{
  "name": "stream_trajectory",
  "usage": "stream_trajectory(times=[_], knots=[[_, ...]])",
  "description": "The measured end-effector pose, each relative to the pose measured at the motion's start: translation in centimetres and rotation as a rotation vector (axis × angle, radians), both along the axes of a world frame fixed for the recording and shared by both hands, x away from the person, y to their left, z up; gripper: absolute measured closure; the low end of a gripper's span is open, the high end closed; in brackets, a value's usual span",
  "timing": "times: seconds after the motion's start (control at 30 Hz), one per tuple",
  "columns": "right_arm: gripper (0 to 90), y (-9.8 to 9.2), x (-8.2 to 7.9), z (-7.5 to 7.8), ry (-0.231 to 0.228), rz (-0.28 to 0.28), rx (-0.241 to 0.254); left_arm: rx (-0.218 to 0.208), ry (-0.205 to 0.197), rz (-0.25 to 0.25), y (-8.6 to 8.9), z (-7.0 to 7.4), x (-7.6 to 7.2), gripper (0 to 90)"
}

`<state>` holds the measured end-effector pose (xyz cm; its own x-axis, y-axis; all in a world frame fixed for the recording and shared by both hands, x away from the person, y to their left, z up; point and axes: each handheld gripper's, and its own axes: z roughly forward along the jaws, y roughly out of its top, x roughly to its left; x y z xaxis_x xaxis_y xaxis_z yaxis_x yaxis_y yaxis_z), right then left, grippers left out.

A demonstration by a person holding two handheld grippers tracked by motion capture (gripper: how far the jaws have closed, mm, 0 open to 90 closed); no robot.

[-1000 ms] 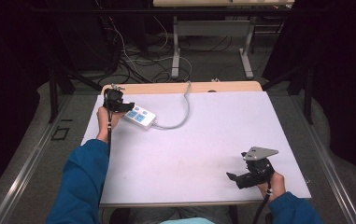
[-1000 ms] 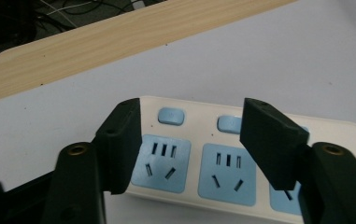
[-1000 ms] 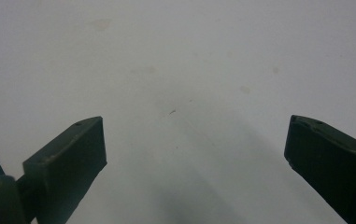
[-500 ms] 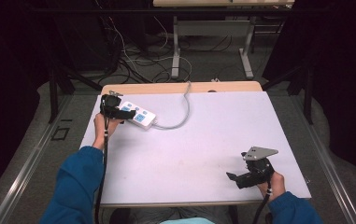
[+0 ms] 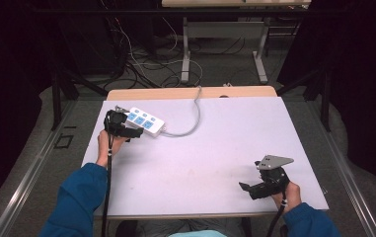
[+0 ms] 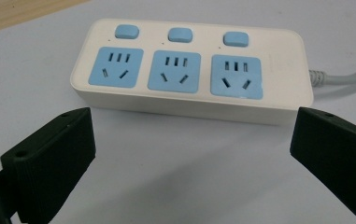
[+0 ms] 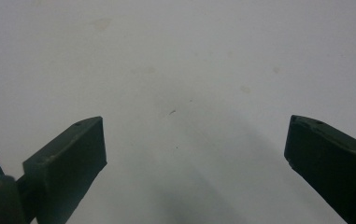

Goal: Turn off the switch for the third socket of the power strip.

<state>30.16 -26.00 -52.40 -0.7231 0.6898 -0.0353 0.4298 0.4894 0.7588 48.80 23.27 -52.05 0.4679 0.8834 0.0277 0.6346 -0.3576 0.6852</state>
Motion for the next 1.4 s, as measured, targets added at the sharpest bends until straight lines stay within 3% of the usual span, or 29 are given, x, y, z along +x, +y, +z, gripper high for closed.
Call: stream_trajectory(times=[0.43,0.87,1.17,1.4], knots=[[4.8,0.0,-0.1,0.0,-0.001,-0.004,0.0,0.006,-0.029,-0.047,-0.2,0.7,-3.6,0.0],[4.9,0.0,-0.1,0.0,-0.001,-0.006,0.001,0.014,-0.027,-0.11,-0.5,1.2,-7.8,0.2],[4.9,0.0,-0.1,0.0,-0.001,-0.005,0.0,-0.013,-0.064,-0.129,-0.4,1.7,-10.7,0.1],[4.9,0.0,-0.1,0.0,0.0,-0.005,-0.001,-0.013,-0.065,-0.14,0.0,1.8,-12.8,0.1]])
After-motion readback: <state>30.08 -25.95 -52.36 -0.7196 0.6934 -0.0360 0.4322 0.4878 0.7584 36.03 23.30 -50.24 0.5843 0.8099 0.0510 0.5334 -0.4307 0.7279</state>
